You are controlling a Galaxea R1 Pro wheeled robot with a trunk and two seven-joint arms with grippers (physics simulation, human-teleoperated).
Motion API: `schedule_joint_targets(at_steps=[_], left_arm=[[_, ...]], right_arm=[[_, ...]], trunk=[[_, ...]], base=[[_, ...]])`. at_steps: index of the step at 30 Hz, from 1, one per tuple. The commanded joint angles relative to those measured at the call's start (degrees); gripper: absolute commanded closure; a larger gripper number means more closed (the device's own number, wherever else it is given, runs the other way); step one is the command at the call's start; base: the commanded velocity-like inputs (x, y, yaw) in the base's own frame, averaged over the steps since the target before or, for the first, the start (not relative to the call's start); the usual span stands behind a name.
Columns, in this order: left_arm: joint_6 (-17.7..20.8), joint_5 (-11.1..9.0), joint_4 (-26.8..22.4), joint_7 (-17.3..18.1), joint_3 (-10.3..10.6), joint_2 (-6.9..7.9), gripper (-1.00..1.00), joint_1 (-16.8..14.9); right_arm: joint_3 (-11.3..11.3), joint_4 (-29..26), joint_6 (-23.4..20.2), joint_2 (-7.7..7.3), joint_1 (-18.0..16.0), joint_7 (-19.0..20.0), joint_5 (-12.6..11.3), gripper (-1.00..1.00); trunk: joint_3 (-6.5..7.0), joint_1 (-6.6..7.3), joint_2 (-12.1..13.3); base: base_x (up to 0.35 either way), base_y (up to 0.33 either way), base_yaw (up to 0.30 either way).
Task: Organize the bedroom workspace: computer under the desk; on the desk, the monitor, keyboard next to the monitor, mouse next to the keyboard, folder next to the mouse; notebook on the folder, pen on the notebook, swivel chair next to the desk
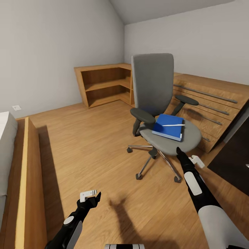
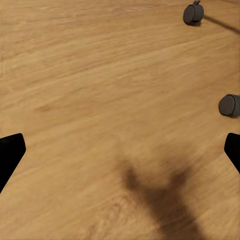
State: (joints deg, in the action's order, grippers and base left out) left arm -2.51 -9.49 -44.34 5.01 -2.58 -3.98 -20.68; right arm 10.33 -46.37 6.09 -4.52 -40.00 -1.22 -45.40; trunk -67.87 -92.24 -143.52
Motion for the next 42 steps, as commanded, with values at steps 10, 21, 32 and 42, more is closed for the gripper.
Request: schedule_joint_targets(at_steps=[10,21,32,42], left_arm=[[-0.1,-0.5,0.0,0.7,-0.2,-0.06,-1.0,-0.1],[-2.6,-0.5,0.0,0.7,-0.2,-0.06,-1.0,-0.1],[-2.8,-0.5,0.0,0.8,-0.2,-0.06,-1.0,-0.1],[-2.8,-0.5,0.0,0.8,-0.2,-0.06,-1.0,-0.1]], right_arm=[[-0.2,3.7,0.2,0.04,0.0,-0.2,-0.8,-1.0],[-0.2,3.8,0.2,0.04,0.0,-0.2,-0.8,-1.0],[-0.2,3.8,0.2,0.05,0.0,-0.2,-0.8,-1.0],[-0.2,3.8,0.2,0.04,0.0,-0.2,-0.7,-1.0]], trunk=[[-0.05,0.0,0.0],[-0.05,0.0,0.0],[-0.05,0.0,0.0],[-0.05,0.0,0.0]], base=[[0.044,0.0,0.001],[0.061,0.0,0.0],[0.089,0.0,0.0],[0.094,0.0,0.0]])
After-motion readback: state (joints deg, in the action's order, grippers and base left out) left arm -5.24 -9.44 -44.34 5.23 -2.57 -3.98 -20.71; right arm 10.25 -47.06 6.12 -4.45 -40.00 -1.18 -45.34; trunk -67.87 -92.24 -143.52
